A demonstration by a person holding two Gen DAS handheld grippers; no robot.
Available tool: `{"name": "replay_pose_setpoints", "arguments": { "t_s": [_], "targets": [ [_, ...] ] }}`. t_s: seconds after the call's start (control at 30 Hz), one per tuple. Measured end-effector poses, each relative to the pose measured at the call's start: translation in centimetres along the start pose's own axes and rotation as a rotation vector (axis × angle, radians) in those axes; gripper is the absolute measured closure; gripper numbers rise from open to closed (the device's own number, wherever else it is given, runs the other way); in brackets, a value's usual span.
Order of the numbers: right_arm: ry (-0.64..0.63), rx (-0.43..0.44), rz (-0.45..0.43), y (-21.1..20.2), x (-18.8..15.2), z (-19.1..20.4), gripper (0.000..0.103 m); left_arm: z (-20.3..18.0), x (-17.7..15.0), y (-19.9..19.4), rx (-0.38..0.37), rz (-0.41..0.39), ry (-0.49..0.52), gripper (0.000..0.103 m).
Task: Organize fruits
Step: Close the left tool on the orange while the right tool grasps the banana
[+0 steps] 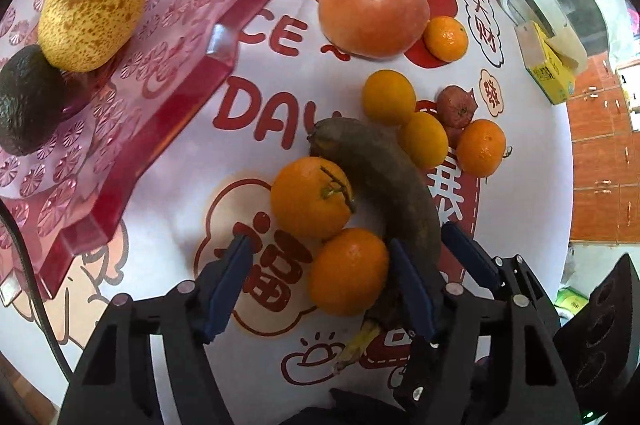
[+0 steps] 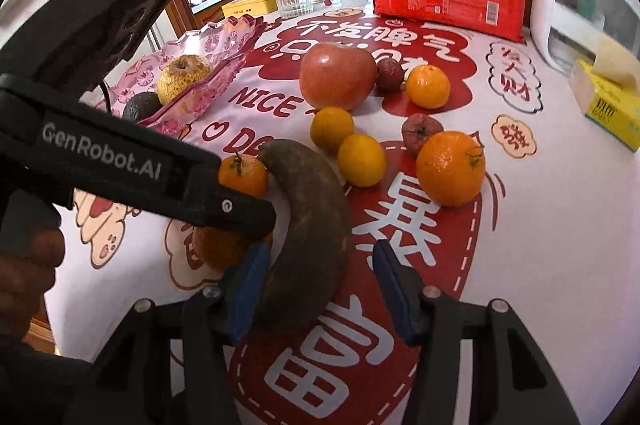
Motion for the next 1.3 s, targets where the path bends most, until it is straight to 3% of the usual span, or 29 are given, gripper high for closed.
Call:
{"name": "replay_pose_setpoints", "arguments": {
  "t_s": [0.07,0.2,0.37,0.8,1.3],
  "targets": [
    [0.016,0.01,0.012,0.0,0.0,0.0,0.051,-0.3,0.1,0.2,0.009,0.005,0.011,0.038],
    [0.015,0.015,0.024,0.1,-0.1,0.1,0.052,-1.0,0.2,0.5,-0.017,0.016,0.014,0.055],
    [0.023,0.023,0.038,0.2,-0.1,0.0,0.052,-1.5,0.1,0.5,-0.031,0.02,0.013,0.063],
    [0.026,0.041,0.079,0.7,-0.2,0.3,0.051,0.1,0.2,-2.4,-0.033,-0.049,0.0,0.066],
    [-0.035,-0.043,0.109,0.9,0.2,1.1,0.061,1.7,-0.5,-6.0,-0.039,-0.116,-0.002,0.066]
  ]
}}
Point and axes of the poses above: each gripper's, at about its wrist camera, not at the fingertips, and y roughly the way its jaws point, z to its left, x to its top, the point moved 5 cm from there along y, roughly the way its jaws point, and after that the axes turned 9 degrees about -z, right-handed, at the moved point
